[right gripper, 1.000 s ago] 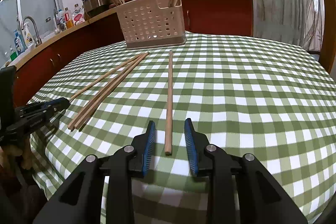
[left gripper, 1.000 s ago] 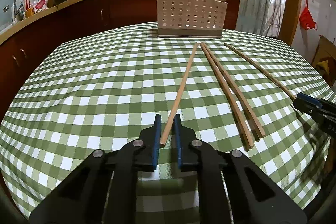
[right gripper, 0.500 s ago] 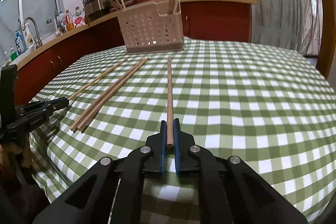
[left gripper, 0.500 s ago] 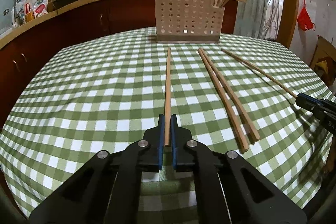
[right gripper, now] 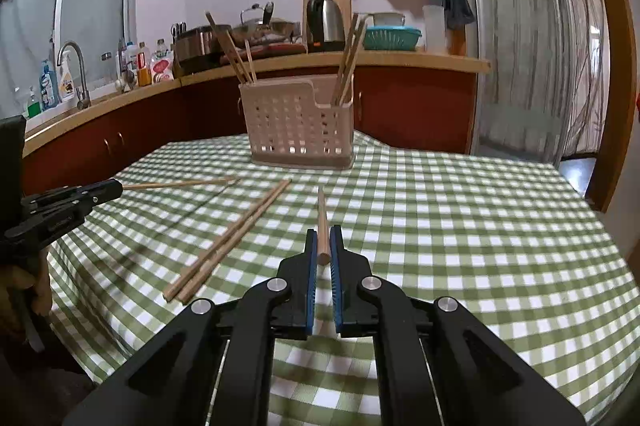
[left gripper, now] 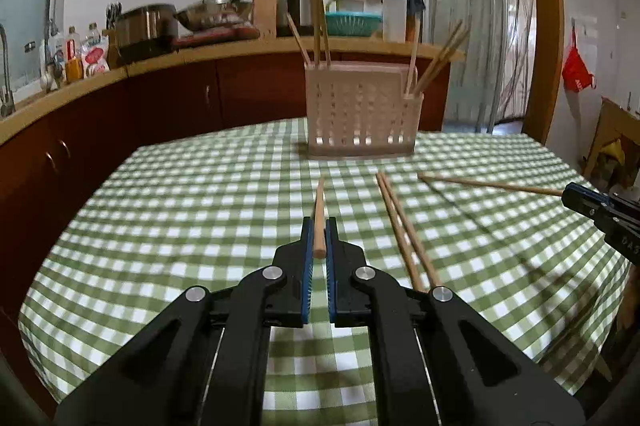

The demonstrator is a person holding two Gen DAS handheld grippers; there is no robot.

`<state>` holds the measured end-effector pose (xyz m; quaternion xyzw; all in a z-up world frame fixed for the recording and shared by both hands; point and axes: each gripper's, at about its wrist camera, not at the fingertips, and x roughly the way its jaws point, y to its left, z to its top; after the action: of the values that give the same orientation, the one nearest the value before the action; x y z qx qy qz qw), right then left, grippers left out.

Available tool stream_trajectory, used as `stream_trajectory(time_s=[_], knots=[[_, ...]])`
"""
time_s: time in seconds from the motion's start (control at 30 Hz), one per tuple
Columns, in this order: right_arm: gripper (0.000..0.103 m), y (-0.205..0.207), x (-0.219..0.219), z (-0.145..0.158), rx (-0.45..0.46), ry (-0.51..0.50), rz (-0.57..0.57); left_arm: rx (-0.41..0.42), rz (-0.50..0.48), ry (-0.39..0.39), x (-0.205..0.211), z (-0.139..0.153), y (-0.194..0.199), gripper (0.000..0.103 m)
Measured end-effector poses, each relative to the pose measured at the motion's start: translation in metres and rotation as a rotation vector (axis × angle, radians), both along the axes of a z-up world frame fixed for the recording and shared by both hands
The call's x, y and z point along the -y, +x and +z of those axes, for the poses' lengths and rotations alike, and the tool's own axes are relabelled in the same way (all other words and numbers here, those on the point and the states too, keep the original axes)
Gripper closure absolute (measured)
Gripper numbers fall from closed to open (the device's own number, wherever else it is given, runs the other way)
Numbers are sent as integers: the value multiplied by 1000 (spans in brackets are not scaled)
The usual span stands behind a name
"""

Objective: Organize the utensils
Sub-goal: 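Lift both held chopsticks upright and carry them over the beige caddy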

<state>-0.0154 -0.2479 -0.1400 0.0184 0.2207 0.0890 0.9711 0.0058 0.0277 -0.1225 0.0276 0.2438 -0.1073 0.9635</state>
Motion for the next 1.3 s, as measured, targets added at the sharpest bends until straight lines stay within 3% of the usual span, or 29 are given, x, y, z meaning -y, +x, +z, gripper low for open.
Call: stream_trajectory(time_s=[0.4,0.6,1.3], knots=[[96,-11,9,52,100,14,-23,116,31,-41,-18,52,-13,97],[96,-2,12,73,115,12,-19,131,40,-60,-27,73,-6,97],[96,65,2,91,166,8,8,136,30,-43,-18,91,55,97]])
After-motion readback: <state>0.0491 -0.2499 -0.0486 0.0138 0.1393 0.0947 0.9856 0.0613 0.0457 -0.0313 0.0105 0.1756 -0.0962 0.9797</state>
